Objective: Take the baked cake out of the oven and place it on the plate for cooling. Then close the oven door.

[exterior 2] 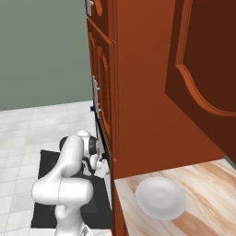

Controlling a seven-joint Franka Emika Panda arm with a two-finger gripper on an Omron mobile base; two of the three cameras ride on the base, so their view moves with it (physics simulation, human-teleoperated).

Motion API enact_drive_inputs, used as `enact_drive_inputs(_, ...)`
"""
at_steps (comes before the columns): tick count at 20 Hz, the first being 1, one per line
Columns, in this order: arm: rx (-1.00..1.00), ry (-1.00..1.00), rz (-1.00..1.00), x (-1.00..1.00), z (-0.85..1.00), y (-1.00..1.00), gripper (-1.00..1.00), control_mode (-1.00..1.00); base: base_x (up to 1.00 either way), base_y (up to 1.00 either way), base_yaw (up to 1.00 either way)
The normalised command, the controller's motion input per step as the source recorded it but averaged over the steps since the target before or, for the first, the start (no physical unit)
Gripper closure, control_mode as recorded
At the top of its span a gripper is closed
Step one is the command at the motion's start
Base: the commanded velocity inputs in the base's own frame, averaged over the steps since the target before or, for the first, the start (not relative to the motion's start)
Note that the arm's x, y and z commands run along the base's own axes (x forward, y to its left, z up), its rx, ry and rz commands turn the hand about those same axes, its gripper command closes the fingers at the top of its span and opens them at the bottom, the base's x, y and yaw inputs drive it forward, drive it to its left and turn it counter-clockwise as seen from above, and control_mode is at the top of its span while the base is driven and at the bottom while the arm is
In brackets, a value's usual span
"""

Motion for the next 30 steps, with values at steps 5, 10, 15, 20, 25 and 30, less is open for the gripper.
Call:
enact_drive_inputs(5,0.00,0.08,0.00,0.08,-0.34,-0.05,-1.00,-1.00,0.00,0.00,0.00)
enact_drive_inputs(10,0.00,0.09,0.00,0.00,-0.46,0.00,-1.00,-1.00,0.00,0.00,0.00)
enact_drive_inputs(15,0.00,0.09,0.00,-0.02,-0.54,0.01,-1.00,-1.00,0.00,0.00,0.00)
enact_drive_inputs(20,0.01,0.06,0.00,-0.15,-0.59,0.11,-1.00,-1.00,0.00,0.00,0.00)
enact_drive_inputs(25,0.07,0.00,0.00,-0.28,-0.59,0.21,-1.00,-1.00,0.00,0.00,0.00)
enact_drive_inputs(30,0.12,0.00,-0.01,-0.35,-0.57,0.27,-1.00,-1.00,0.00,0.00,0.00)
